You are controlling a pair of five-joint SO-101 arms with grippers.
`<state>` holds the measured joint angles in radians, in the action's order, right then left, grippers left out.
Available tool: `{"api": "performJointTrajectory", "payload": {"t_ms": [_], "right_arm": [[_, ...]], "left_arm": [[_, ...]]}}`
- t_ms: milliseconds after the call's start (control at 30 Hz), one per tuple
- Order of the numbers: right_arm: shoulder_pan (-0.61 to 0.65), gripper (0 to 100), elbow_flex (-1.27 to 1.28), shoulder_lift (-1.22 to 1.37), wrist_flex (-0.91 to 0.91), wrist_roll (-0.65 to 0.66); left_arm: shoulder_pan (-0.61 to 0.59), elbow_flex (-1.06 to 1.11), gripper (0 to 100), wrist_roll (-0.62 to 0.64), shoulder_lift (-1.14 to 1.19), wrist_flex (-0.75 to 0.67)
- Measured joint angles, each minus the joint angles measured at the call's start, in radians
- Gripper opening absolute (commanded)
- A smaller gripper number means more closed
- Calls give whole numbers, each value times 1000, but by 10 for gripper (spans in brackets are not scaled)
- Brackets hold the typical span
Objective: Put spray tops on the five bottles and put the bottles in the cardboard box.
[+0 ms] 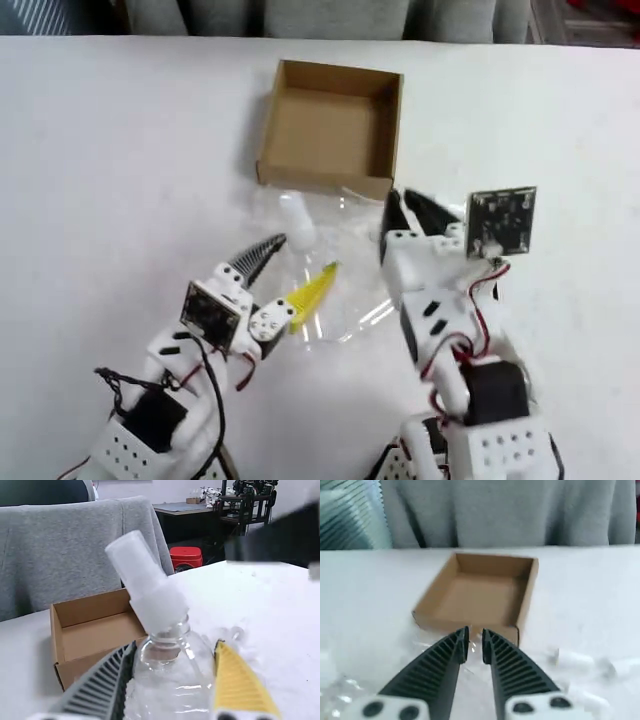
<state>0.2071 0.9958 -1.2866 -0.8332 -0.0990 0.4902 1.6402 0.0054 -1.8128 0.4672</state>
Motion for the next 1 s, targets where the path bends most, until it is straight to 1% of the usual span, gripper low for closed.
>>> {"api": "performJointTrajectory", "payload": {"t_ms": [133,233,367,500,600,800,933,1000], "right_arm": [[-112,21,222,2,137,8],[-158,21,328,2,224,9],[-153,18,396,2,245,44],[-153,20,404,2,245,86],[-155,21,404,2,245,97],[-153,21,404,2,245,98],[-146,21,404,5,245,101],[-133,21,387,38,245,101]], "left_arm": [[-37,0,120,0,0,-31],[-74,0,120,0,0,-51],[-83,-17,120,0,0,-51],[-89,-143,120,0,57,-51],[-110,-269,120,0,207,-52],[-157,-539,120,0,649,-52],[-192,-594,120,0,867,-52],[-196,-594,120,0,936,-57]]}}
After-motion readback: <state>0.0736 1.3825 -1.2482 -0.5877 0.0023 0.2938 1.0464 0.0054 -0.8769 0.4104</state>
